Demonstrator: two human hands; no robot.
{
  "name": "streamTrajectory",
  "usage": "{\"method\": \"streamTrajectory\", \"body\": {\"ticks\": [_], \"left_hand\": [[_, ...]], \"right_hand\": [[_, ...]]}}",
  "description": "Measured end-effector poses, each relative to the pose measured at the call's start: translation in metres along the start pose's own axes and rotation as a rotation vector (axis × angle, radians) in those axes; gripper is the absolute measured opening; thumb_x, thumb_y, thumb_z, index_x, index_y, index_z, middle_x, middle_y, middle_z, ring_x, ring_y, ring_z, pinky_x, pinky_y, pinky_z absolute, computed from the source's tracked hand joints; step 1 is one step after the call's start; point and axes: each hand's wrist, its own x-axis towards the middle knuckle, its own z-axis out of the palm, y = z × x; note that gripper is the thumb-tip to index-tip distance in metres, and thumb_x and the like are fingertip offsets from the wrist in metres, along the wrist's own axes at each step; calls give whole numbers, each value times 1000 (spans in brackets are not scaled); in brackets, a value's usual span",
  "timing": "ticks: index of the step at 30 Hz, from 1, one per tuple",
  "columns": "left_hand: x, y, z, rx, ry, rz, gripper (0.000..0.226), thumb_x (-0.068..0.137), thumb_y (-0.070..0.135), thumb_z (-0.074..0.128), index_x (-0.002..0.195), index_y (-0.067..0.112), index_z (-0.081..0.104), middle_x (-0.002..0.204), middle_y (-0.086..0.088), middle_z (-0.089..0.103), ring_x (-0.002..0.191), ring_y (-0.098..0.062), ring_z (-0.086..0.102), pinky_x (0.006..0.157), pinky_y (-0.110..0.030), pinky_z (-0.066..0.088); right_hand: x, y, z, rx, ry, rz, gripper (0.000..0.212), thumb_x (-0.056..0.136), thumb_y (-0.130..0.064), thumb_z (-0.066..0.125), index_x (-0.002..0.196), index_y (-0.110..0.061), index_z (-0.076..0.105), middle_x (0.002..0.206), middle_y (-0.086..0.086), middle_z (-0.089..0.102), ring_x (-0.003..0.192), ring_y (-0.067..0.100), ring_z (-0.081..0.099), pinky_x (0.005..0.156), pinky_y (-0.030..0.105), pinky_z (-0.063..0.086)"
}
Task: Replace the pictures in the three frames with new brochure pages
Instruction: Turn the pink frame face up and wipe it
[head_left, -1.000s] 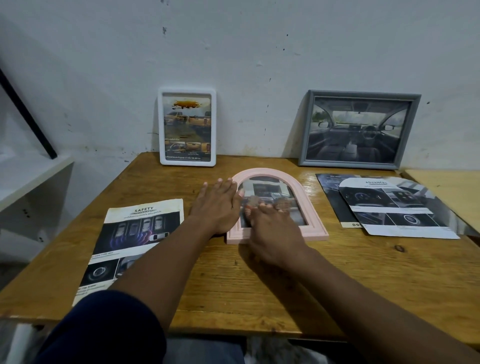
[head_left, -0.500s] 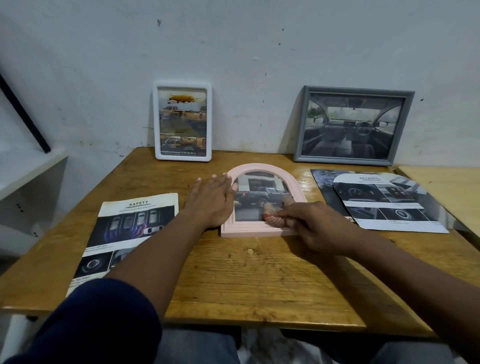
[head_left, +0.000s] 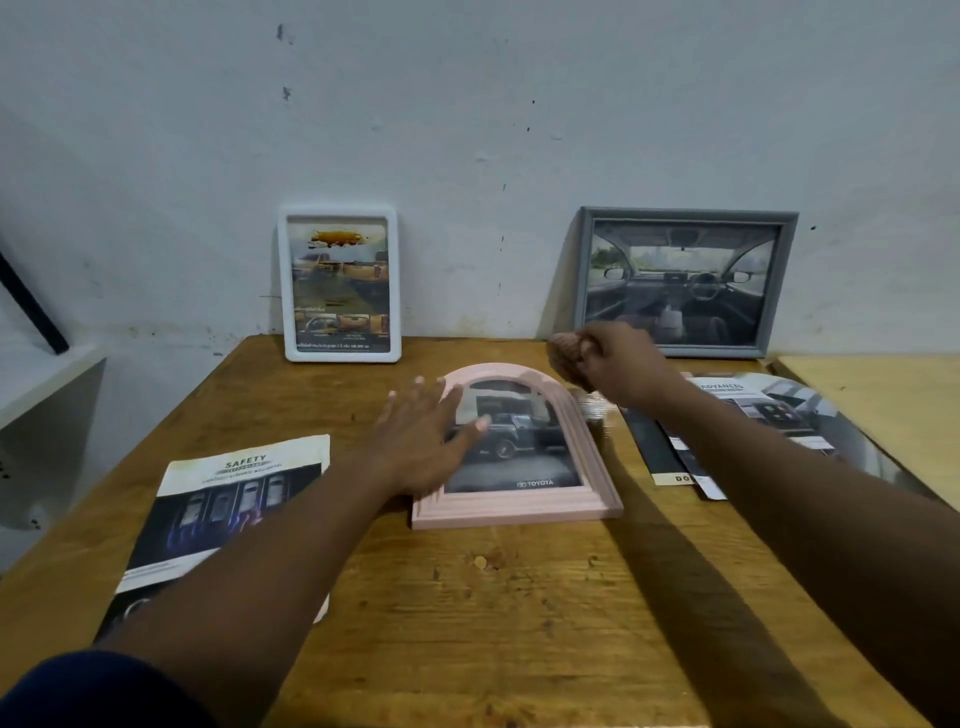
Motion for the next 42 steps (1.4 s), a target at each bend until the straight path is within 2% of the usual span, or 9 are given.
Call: {"method": "streamTrajectory", "body": {"ticks": [4, 7, 10, 19, 24, 30, 34, 37, 42], "left_hand": [[-8, -5, 18, -59, -7, -27, 87, 90, 76, 3, 161, 29, -8, 168, 6, -17, 153, -14, -19, 123, -43, -12], [-8, -3, 17, -57, -13, -41, 90, 88, 75, 1, 161, 24, -9, 168, 6, -16, 153, -12, -18, 123, -41, -13], [-9, -2, 18, -58, 2, -54, 82, 95, 70, 3, 161, 23, -7, 169, 5, -13, 154, -12, -16, 122, -41, -14], [-10, 2, 18, -66, 44, -87, 73, 102, 61, 2, 163, 21, -1, 170, 3, -6, 155, -15, -10, 122, -43, -13], [-9, 0, 18, -61, 23, -87, 72, 102, 60, 1, 162, 21, -1, 170, 3, -6, 155, -16, -9, 123, -43, -11], [-12, 4, 6, -327, -42, -129, 65, 104, 62, 12, 161, 33, 8, 167, 9, -5, 155, -17, -5, 125, -45, -4], [-10, -13, 1, -722, -15, -249, 111, 49, 108, 37, 145, 56, 24, 168, 12, 16, 154, -25, 18, 121, -57, 21], [-37, 18, -12, -378, 169, -29, 95, 81, 87, 28, 161, 37, 15, 170, 7, 7, 156, -20, 3, 125, -53, 9], [-83, 47, 8, 38, 86, 267, 78, 96, 72, 35, 161, 41, 6, 170, 7, -1, 154, -14, 0, 118, -37, -1]], "right_hand": [[7, 15, 54, -128, -228, -69, 34, 101, -29, 46, 134, -23, 52, 132, 9, 57, 122, 29, 52, 98, 43, 45], [-2, 25, 67, -218, -270, -93, 55, 107, -36, 31, 158, -19, 20, 165, 7, 16, 151, 24, 13, 121, 41, 11], [-17, 29, 64, -200, -288, -42, 57, 108, -36, 25, 159, -17, 10, 167, 6, 3, 153, 20, 2, 121, 35, 3], [-147, 7, 56, -224, -110, -95, 64, 101, -44, 17, 157, -14, 23, 165, 7, 19, 152, 19, 10, 122, 33, 5], [-164, -33, 77, -323, -156, -184, 68, 98, -46, 8, 158, -14, 13, 166, 8, 13, 153, 20, 4, 122, 36, -5], [-147, -76, 93, -149, -329, -245, 59, 105, -42, 20, 158, -18, 13, 166, 7, 12, 153, 20, 6, 124, 40, 4], [-129, -63, 50, 271, -141, -108, 42, 107, -29, 32, 148, -26, 41, 143, 5, 50, 121, 15, 51, 102, 37, 46], [-98, -38, 35, 156, 67, -66, 40, 106, -21, 34, 143, -12, 48, 131, 9, 58, 109, 12, 53, 89, 26, 43], [-70, -2, 68, -50, -119, -36, 55, 100, -44, 23, 143, -14, 41, 147, 14, 45, 141, 32, 35, 113, 51, 33]]}}
